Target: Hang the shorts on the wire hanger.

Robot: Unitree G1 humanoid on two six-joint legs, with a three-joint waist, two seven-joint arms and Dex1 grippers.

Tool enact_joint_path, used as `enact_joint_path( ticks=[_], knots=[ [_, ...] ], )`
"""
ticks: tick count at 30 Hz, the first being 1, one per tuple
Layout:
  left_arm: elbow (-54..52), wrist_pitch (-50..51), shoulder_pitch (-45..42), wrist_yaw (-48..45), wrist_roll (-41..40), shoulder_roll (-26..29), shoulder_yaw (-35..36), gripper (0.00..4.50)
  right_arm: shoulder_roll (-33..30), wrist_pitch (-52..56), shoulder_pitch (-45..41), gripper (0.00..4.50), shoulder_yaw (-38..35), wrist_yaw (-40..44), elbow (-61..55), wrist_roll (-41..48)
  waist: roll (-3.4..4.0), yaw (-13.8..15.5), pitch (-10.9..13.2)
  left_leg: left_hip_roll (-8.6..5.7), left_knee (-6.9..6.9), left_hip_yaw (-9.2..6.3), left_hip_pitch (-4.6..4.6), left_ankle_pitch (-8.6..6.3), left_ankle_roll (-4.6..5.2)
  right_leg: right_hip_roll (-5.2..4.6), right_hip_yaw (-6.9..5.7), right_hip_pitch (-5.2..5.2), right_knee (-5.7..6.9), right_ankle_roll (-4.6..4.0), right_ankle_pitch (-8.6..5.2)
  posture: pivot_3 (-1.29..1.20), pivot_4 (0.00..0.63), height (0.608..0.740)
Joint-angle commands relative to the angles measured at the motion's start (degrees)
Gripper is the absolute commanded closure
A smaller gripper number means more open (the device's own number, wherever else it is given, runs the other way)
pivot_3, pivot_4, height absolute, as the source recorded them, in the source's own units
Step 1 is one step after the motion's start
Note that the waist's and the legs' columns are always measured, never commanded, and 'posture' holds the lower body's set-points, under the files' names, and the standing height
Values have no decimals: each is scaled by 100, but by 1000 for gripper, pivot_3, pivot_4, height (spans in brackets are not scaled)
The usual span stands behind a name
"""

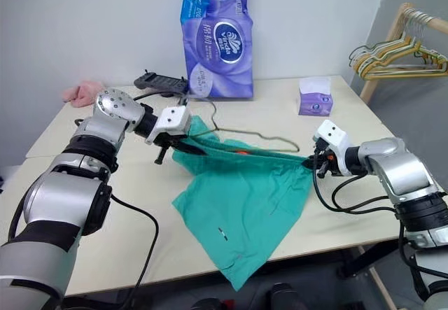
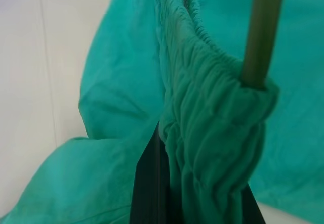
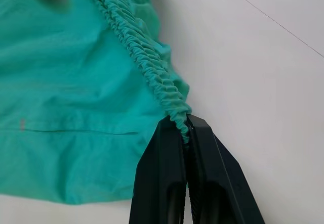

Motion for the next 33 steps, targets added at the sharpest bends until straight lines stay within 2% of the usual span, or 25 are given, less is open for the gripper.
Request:
enact_joint_path(
  ticks=[1, 17, 24, 28, 33],
  knots=[
    [86, -274, -135, 293, 342, 368, -99, 4500, -454, 177, -170, 4463, -93, 152, 40, -194, 0, 8, 0, 0, 0, 0, 1, 0, 0, -1, -1, 1, 0, 0, 0, -109, 11, 740],
    [286, -397, -227, 1277, 758, 122, -291, 4500, -1099, 1191, 57, 4463, -216, 640, -1708, 587, 0, 15, 0, 0, 0, 0, -1, -3, 4, -2, -1, 0, -3, 0, 0, -148, 20, 740],
    [343, -512, -263, 1482, 892, 73, -332, 4500, -1190, 1258, -130, 4463, -118, 633, -1896, 689, 0, 9, 0, 1, -1, 0, -1, -4, 7, -2, -2, 1, -6, 0, 0, -157, 23, 740],
    [372, -524, -270, 1539, 978, 77, -392, 4500, -1099, 1237, -308, 4463, -44, 500, -1754, 596, 0, 8, 0, 0, -1, 0, -2, -4, 7, -2, -1, 1, -5, 0, 0, -160, 28, 740],
    [385, -601, -261, 1663, 1092, 37, -456, 4500, -615, 1250, -1198, 4463, 288, 357, -1326, 447, 3, -28, 2, 2, -3, 0, -1, -5, 8, -2, -2, -1, -4, 0, 0, -165, 29, 740]
  ],
)
